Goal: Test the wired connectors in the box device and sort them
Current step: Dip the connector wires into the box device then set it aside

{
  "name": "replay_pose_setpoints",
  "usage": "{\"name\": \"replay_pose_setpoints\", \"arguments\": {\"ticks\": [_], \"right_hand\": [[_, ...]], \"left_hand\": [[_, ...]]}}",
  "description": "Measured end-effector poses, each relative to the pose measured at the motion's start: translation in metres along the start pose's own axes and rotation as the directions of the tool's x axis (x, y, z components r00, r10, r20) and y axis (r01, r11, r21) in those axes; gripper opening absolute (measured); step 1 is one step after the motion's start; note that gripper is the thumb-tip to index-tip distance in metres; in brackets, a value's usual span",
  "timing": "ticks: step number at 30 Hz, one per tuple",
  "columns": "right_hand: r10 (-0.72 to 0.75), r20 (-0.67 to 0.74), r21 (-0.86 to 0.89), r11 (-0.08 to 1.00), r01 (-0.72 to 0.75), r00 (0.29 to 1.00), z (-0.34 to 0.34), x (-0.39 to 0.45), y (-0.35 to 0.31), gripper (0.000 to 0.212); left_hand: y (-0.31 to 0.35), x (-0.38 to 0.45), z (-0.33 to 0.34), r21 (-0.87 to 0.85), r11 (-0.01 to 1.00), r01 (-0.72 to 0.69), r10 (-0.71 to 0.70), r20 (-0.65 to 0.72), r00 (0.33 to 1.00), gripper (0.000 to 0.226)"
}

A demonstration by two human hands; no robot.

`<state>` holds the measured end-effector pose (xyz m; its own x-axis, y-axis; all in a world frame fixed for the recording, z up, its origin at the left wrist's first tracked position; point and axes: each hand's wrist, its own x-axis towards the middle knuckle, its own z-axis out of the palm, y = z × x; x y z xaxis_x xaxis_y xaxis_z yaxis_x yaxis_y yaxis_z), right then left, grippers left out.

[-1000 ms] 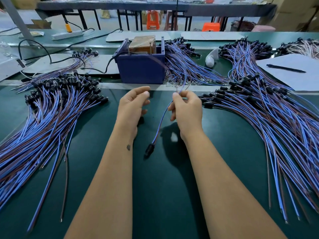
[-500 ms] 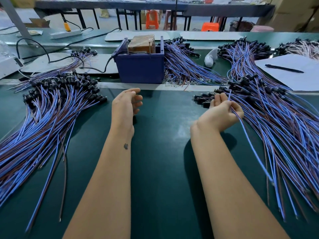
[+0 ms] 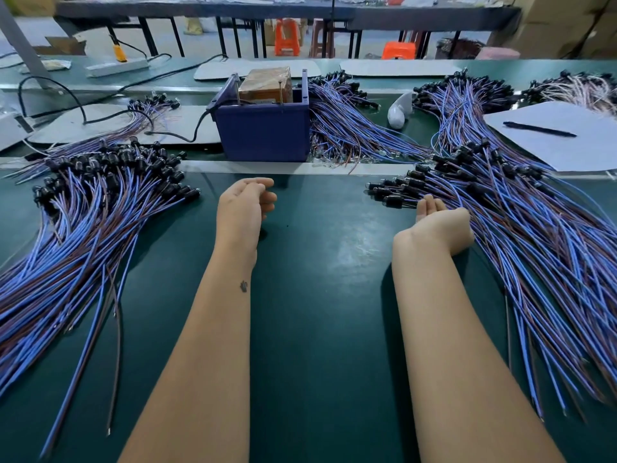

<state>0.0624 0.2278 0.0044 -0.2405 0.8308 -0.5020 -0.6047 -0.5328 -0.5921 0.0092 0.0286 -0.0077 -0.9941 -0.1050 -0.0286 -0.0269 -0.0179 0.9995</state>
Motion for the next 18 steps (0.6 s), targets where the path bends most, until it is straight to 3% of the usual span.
{"name": "replay_pose_setpoints", "arguments": {"ticks": [4,6,8,10,13,15,18], "right_hand": [[-0.072,0.08,-0.137,0.987,0.083,0.994,-0.001,-0.012,0.01,0.015],[-0.104,0.229,-0.237,0.958,0.159,0.968,0.001,-0.02,0.019,0.016],[-0.118,0.45,-0.373,0.876,0.306,0.885,-0.001,-0.032,0.028,0.022],[-0.071,0.675,-0.462,0.734,0.497,0.734,-0.005,-0.045,0.039,0.024],[0.084,0.885,-0.433,0.51,0.743,0.458,-0.015,-0.059,0.055,0.023],[0.204,0.943,-0.321,0.343,0.883,0.264,-0.021,-0.064,0.063,0.016],[0.376,0.925,-0.066,0.031,0.997,0.049,-0.028,-0.067,0.075,0.019]], "left_hand": [[-0.002,-0.004,0.004,0.089,0.996,-0.021,0.019,0.028,0.999,0.029],[-0.002,-0.006,0.005,0.126,0.991,-0.042,0.039,0.029,0.999,0.029],[-0.001,-0.008,0.002,0.148,0.986,-0.071,0.07,0.01,0.997,0.029],[-0.001,-0.01,-0.003,0.202,0.972,-0.118,0.129,-0.04,0.991,0.029],[0.0,-0.011,-0.017,0.463,0.857,-0.227,0.34,-0.178,0.923,0.03],[0.002,-0.009,-0.026,0.608,0.764,-0.215,0.441,-0.25,0.862,0.033],[0.002,-0.004,-0.036,0.728,0.678,-0.097,0.412,-0.268,0.871,0.029]]}}
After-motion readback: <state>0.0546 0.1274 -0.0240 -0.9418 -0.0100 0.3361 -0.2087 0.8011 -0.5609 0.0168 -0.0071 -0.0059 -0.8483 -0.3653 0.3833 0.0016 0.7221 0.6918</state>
